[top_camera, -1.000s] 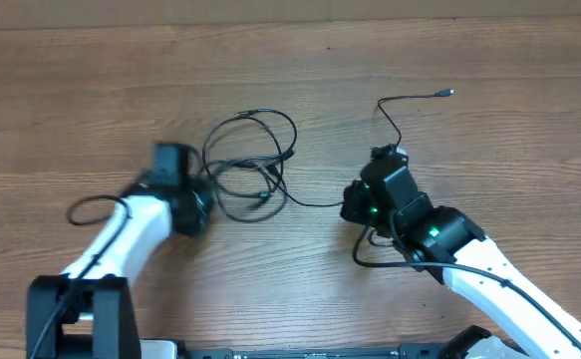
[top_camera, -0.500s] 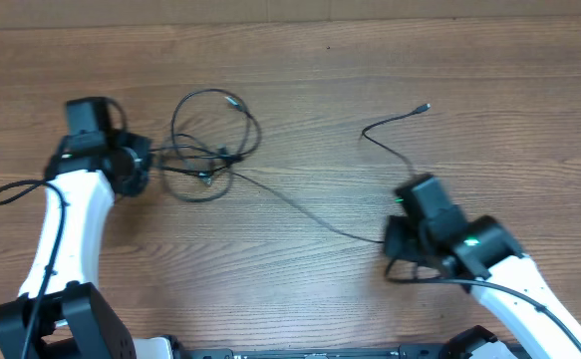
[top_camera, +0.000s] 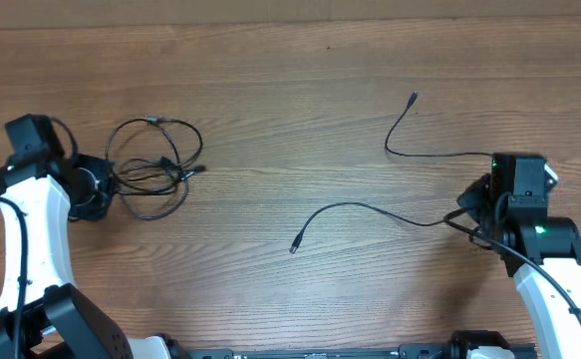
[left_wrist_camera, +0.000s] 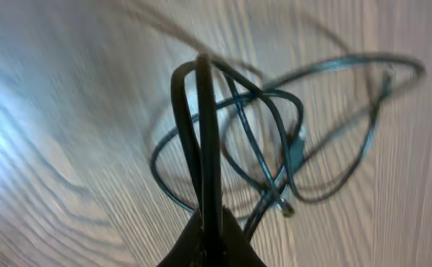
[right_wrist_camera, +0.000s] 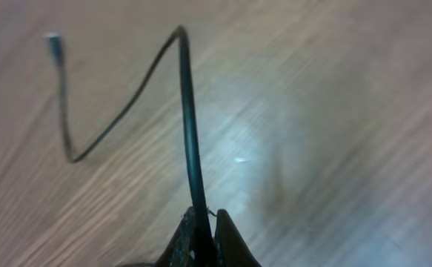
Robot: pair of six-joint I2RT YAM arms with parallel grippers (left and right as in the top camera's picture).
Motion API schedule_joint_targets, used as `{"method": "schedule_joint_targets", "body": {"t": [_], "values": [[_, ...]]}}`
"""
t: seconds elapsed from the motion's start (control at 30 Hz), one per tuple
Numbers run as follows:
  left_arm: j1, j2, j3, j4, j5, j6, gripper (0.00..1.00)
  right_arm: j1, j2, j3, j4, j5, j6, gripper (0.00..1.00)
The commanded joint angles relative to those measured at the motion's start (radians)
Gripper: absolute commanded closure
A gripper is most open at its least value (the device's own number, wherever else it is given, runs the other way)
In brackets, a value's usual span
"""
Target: Untangle cables
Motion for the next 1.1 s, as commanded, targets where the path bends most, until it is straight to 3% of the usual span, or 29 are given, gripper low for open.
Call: {"method": "schedule_joint_targets", "body": {"t": [0.0, 0.07, 0.27, 0.43, 0.53, 0.57, 0.6, 0.73, 0.87, 1.07], "values": [[-0.108, -0.004, 0.021, -0.018, 0.155, 0.127, 0.96, 0.005, 0.002, 0.012, 0.093, -0.087, -0.14, 0.96], [-0.164, -0.004, 0.021, -0.022, 0.151, 0.149, 0.95, 0.005, 0.002, 0.012, 0.136, -0.089, -0.14, 0.96], [-0.417, -0.003, 0.019, -0.019, -0.132, 0.154, 0.85, 0.005, 0.04, 0.012, 0.307, -0.093, -0.226, 0.96], [-0.587, -0.003, 0.015, -0.007, -0.222, 0.144, 0.59, -0.02, 0.06, 0.012, 0.459, -0.082, -0.269, 0.96], [-0.655, -0.003, 0.015, 0.011, -0.235, 0.145, 0.25, -0.066, 0.061, 0.012, 0.592, -0.032, -0.277, 0.96], [-0.681, -0.003, 0.015, 0.01, -0.236, 0.145, 0.19, -0.095, 0.063, 0.012, 0.662, 0.042, -0.347, 0.96], [-0.693, -0.003, 0.015, 0.009, -0.235, 0.145, 0.03, -0.107, 0.067, 0.012, 0.694, 0.096, -0.38, 0.96], [-0.724, -0.003, 0.015, 0.011, -0.235, 0.145, 0.0, -0.193, 0.123, 0.012, 0.882, 0.268, -0.511, 0.96], [-0.724, -0.003, 0.015, 0.011, -0.235, 0.145, 0.01, -0.323, 0.211, 0.012, 1.056, 0.279, -0.576, 0.96], [-0.724, -0.003, 0.015, 0.011, -0.235, 0.145, 0.0, -0.581, 0.326, 0.045, 1.445, 0.334, -0.684, 0.96]]}}
